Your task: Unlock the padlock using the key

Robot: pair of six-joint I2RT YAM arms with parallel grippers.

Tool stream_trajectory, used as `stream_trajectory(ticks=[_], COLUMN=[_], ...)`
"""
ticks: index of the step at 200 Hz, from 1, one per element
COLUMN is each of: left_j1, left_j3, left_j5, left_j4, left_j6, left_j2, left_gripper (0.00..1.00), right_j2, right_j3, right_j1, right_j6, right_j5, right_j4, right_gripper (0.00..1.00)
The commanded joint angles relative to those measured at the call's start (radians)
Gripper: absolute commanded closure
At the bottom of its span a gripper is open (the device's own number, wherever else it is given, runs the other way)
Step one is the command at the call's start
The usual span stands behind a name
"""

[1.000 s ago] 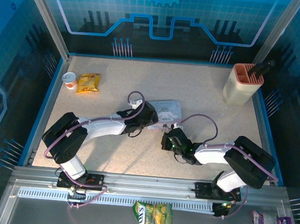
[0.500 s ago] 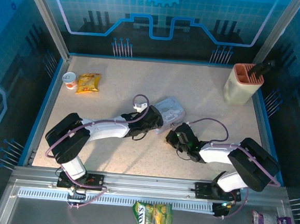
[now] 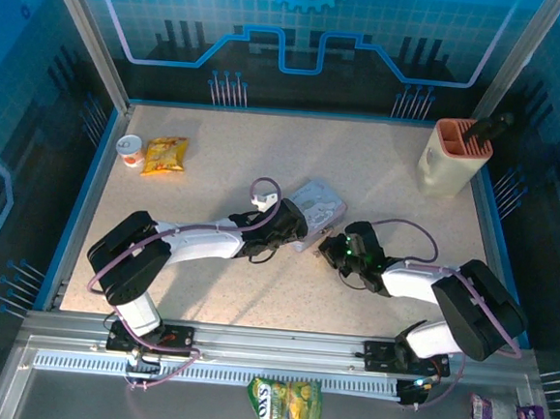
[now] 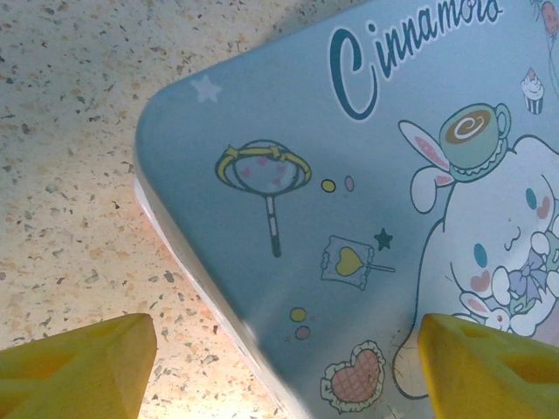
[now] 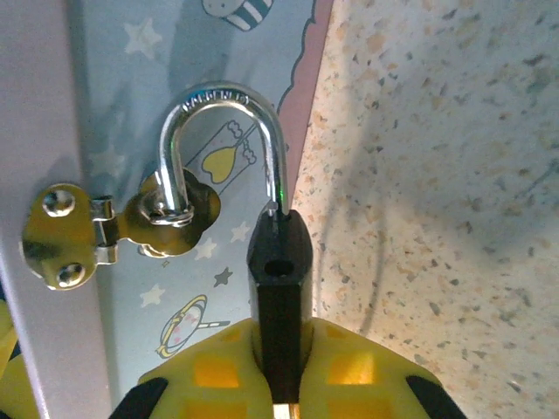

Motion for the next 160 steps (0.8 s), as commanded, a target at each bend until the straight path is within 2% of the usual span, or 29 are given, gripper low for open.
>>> stream_trajectory(ticks=[1,32,53,94,160], left_j1=[-0.01,-0.01,-0.01,-0.01,0.025], left_j3=[-0.045,-0.037,-0.023,-0.007,0.002], left_j5=[0.025,0.026,0.025,0.029,0.021], left_j4=[-0.146,-0.143,-0.152,-0.159,-0.164], left_j6=[0.006,0.01,0.014,0.02,0.054], left_j2=[0.051,0.056,0.063,0.078,0.079], left_gripper=[0.22,0.22,0.22,0.21,0.21], right_j2=[-0.01,0.02,0.004,-0.021,-0.106], right_j3=[0.021,0.078,0.137,0.208,0.179], right_j1=[-0.059,-0.087,-0.059,-0.062,-0.145], right_j6=[-0.018,-0.071,-0.141,-0.233,-0.359], right_j5=[-0.021,-0.099,-0.071,-0.066,0.012], right_j4=[-0.045,-0.089,-0.209,-0.323,-0.493], right_gripper=[1.0,1.0,1.0,1.0,1.0])
